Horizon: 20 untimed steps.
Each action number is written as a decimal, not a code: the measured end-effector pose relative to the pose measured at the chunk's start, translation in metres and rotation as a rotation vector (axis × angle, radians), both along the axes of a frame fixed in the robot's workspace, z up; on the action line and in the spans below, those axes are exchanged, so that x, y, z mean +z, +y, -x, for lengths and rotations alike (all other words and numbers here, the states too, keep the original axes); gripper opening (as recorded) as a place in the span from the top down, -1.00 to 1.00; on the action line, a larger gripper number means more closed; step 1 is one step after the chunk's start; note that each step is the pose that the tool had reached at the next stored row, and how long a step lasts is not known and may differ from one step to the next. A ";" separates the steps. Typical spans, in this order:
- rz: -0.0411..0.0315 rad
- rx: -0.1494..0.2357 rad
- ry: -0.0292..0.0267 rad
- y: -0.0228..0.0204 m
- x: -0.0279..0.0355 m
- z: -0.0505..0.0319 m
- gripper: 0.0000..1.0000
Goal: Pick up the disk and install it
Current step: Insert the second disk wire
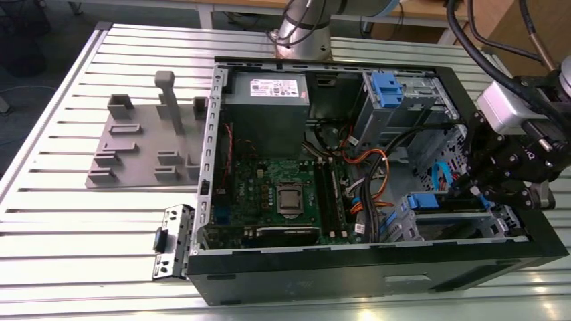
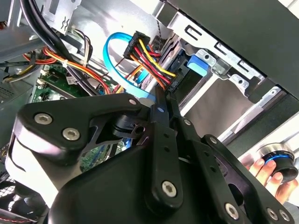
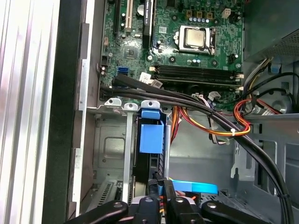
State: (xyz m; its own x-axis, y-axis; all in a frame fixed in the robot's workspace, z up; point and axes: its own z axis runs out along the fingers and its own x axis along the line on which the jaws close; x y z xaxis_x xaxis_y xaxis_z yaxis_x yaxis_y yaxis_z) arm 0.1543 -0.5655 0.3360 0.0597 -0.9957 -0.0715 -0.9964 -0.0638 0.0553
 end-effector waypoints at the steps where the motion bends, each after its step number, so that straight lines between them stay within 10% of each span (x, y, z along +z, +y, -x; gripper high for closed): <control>1: 0.0001 0.000 0.0000 -0.0003 -0.0003 -0.0001 0.69; 20: -0.0003 0.002 0.0000 -0.0027 -0.0075 -0.0003 0.54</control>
State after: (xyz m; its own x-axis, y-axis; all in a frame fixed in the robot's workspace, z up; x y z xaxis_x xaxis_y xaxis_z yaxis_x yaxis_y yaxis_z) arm 0.1546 -0.5681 0.3284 0.0613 -0.9955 -0.0717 -0.9963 -0.0653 0.0553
